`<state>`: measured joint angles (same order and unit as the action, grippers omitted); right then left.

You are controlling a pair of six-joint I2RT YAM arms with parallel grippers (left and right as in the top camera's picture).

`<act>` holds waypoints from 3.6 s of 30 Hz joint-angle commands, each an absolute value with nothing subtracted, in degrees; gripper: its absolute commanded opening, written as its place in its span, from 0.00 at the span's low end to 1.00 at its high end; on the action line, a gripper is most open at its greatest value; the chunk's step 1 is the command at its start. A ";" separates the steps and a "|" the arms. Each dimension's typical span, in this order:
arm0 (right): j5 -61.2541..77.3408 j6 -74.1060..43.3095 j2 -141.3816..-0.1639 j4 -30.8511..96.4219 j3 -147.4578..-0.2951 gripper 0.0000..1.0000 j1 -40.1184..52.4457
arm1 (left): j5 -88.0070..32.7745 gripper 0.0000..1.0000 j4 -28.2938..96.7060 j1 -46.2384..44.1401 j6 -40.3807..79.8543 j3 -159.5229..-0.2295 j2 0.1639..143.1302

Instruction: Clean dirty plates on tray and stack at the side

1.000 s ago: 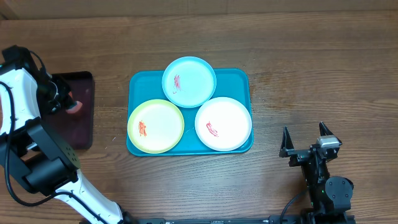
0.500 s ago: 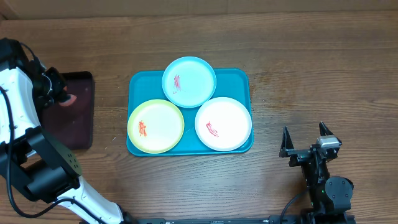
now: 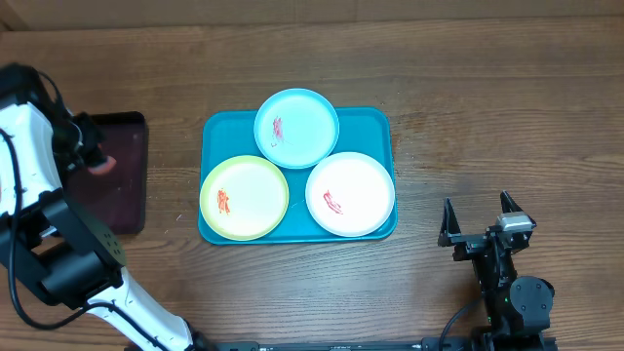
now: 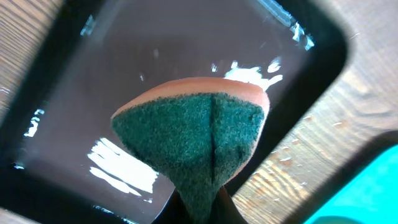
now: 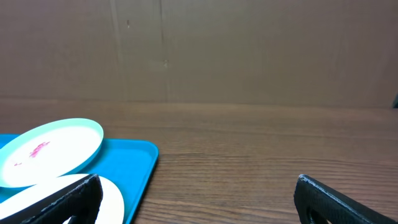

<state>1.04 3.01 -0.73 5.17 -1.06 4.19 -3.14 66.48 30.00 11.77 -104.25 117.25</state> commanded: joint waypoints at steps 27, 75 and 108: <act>0.49 3.05 -0.16 4.84 -0.47 1.00 4.45 | 3.14 0.04 62.26 28.84 11.81 -98.28 117.30; 0.49 3.05 -0.16 4.84 -0.47 1.00 4.45 | -15.14 0.04 92.92 5.30 0.38 -107.61 104.88; 0.49 3.05 -0.16 4.84 -0.47 1.00 4.45 | -10.13 0.47 64.03 -8.88 15.40 -77.47 104.86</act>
<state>1.06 3.01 -0.73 5.19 -1.06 4.19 -10.74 63.05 -9.85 15.14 -73.12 105.14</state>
